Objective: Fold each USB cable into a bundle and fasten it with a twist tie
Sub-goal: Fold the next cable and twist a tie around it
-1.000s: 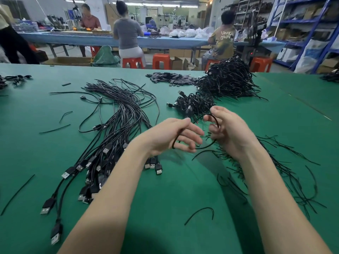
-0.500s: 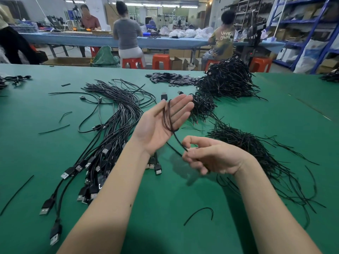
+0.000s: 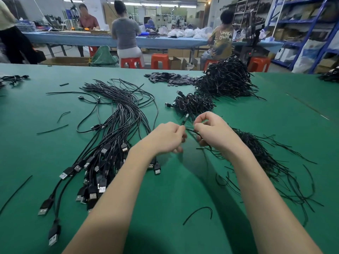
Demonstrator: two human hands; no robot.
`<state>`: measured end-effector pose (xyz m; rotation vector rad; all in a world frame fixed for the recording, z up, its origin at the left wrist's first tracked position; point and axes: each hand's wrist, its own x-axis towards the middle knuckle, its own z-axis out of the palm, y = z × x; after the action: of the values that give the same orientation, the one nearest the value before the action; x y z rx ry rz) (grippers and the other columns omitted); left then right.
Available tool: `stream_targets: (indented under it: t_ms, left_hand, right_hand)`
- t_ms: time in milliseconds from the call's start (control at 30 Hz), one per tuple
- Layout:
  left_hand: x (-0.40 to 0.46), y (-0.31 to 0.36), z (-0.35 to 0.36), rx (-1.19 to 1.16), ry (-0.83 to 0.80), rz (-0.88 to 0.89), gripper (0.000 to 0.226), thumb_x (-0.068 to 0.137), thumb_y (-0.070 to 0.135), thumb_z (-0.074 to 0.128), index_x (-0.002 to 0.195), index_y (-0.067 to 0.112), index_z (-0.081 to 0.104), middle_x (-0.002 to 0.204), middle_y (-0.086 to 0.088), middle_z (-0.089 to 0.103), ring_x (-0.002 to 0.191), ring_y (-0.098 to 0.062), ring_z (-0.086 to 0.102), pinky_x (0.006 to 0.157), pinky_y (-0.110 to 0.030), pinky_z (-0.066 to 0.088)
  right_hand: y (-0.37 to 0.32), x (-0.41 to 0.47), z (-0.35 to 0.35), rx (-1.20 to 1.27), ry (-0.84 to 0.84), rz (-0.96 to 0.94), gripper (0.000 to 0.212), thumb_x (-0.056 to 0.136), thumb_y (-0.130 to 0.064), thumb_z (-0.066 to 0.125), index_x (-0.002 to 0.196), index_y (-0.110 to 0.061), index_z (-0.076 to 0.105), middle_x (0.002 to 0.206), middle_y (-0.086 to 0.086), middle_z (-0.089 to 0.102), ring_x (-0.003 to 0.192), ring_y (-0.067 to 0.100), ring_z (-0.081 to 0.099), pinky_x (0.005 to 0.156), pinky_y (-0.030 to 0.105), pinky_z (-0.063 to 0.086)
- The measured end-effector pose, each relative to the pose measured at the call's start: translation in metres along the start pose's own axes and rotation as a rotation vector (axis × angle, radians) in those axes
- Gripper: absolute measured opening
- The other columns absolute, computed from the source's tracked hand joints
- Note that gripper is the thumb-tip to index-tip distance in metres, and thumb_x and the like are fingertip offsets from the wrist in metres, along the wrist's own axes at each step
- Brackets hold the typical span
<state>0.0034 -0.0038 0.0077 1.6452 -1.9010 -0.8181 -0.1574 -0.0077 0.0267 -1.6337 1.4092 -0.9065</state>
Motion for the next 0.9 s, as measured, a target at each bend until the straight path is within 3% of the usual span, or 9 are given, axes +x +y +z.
stream_targets:
  t_ms: [67,133,233,300,400,533,633,800,900]
  left_hand:
    - [0.005,-0.002,0.006,-0.06,0.187,0.043,0.041,0.106,0.031,0.031,0.102,0.014,0.068,0.11,-0.006,0.074,0.088,-0.02,0.074,0.089,-0.037,0.057]
    - [0.007,0.004,0.01,-0.506,0.266,0.031,0.042,0.109,0.028,0.03,0.109,0.009,0.067,0.116,-0.011,0.072,0.098,-0.02,0.072,0.092,-0.035,0.056]
    - [0.006,0.01,0.004,-1.34,0.137,0.046,0.05,0.11,0.027,0.023,0.125,-0.007,0.057,0.122,-0.022,0.068,0.105,-0.027,0.071,0.083,-0.028,0.059]
    - [0.0,0.007,-0.007,-1.582,-0.026,0.085,0.054,0.11,0.027,0.023,0.122,-0.009,0.061,0.122,-0.023,0.067,0.106,-0.03,0.071,0.077,-0.026,0.06]
    - [-0.011,0.001,-0.021,-1.499,-0.216,0.101,0.053,0.108,0.027,0.028,0.111,0.0,0.074,0.12,-0.016,0.07,0.093,-0.02,0.074,0.063,-0.019,0.058]
    - [-0.023,-0.006,-0.031,-1.142,-0.419,0.068,0.048,0.102,0.032,0.036,0.106,0.01,0.078,0.114,-0.01,0.074,0.065,-0.008,0.071,0.048,-0.011,0.047]
    - [-0.022,-0.007,-0.032,-0.809,-0.573,-0.021,0.049,0.105,0.032,0.033,0.111,0.003,0.072,0.116,-0.016,0.072,0.069,-0.015,0.074,0.046,-0.013,0.049]
    - [-0.007,0.003,-0.009,-0.534,-0.251,-0.117,0.045,0.11,0.026,0.028,0.113,-0.004,0.061,0.108,-0.016,0.073,0.082,-0.025,0.076,0.059,-0.022,0.057]
    - [0.001,0.001,-0.001,-0.459,0.014,-0.038,0.038,0.109,0.025,0.029,0.103,0.009,0.063,0.108,-0.012,0.07,0.078,-0.021,0.075,0.066,-0.029,0.06]
  right_hand:
    - [-0.005,-0.002,0.006,0.232,-0.075,0.031,0.014,0.096,-0.003,0.052,0.09,-0.016,0.055,0.079,0.006,0.06,0.056,0.011,0.06,0.054,0.026,0.053]
    - [-0.005,-0.007,0.009,0.41,-0.299,0.048,0.019,0.098,0.003,0.053,0.089,-0.013,0.052,0.077,0.009,0.06,0.055,0.012,0.057,0.052,0.024,0.052]
    - [0.007,-0.016,0.008,0.469,-0.662,0.052,0.019,0.099,0.007,0.052,0.094,-0.012,0.051,0.078,0.01,0.058,0.066,0.019,0.058,0.066,0.029,0.055]
    - [0.017,-0.019,0.009,0.372,-0.733,0.06,0.018,0.098,0.007,0.055,0.094,-0.011,0.054,0.08,0.01,0.059,0.068,0.021,0.058,0.074,0.031,0.054]
    - [0.026,-0.014,0.01,0.2,-0.587,0.066,0.015,0.096,0.0,0.063,0.089,-0.012,0.059,0.077,0.008,0.062,0.064,0.018,0.055,0.067,0.027,0.05]
    - [0.027,-0.005,-0.007,-0.26,-0.221,-0.012,0.032,0.078,-0.048,0.083,0.089,-0.024,0.063,0.058,-0.011,0.059,0.048,0.005,0.048,0.047,0.018,0.037]
    - [0.026,-0.001,-0.019,-0.252,-0.032,-0.089,0.027,0.081,-0.05,0.078,0.085,-0.026,0.066,0.053,-0.009,0.057,0.038,0.001,0.039,0.04,0.013,0.03]
    - [0.011,0.0,-0.015,0.005,-0.022,-0.111,0.008,0.099,-0.023,0.061,0.092,-0.025,0.063,0.069,-0.009,0.07,0.049,0.005,0.044,0.049,0.016,0.038]
    - [0.001,-0.004,0.0,0.225,-0.109,-0.104,0.022,0.101,-0.001,0.049,0.093,-0.016,0.064,0.083,-0.001,0.068,0.052,0.005,0.049,0.053,0.019,0.042]
